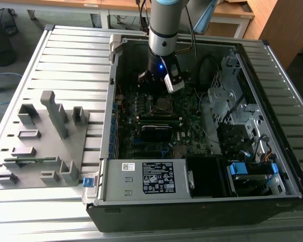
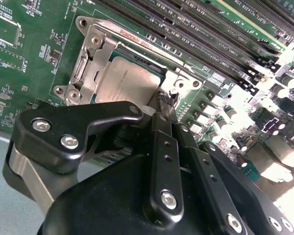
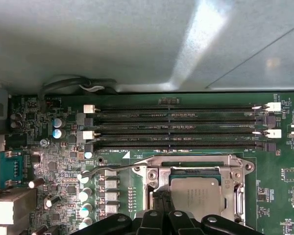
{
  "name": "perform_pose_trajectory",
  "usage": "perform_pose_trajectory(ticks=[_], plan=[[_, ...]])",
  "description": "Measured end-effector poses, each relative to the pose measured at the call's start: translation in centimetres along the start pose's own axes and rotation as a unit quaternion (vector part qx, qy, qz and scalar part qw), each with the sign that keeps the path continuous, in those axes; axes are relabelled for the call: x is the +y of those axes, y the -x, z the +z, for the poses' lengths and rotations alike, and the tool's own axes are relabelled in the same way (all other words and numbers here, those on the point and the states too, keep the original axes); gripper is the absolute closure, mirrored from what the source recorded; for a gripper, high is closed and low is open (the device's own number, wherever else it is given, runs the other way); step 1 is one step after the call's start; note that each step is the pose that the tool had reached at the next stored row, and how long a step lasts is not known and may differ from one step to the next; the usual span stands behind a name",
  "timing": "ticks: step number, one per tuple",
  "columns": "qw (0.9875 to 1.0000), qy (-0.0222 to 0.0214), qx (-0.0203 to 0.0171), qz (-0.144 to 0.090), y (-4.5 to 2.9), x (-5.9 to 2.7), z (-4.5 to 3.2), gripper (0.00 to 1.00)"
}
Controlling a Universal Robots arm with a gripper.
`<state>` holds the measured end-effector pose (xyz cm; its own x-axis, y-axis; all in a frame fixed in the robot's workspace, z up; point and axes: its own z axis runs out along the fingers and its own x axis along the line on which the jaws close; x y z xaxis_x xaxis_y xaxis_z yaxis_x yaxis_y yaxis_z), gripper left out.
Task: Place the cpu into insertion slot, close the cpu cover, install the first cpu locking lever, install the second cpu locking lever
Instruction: 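Close the cpu cover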
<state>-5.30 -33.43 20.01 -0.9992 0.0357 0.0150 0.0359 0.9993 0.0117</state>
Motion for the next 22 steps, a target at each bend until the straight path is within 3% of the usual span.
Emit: perform_pose_trajectory(ticks=[16, 22], plan=[[1.0, 0.0002, -0.0001, 0.0, 0.04, 0.01, -0.4, 0.89], [1.0, 0.0001, -0.0001, 0.0, 1.02, 0.04, -0.42, 0.89]])
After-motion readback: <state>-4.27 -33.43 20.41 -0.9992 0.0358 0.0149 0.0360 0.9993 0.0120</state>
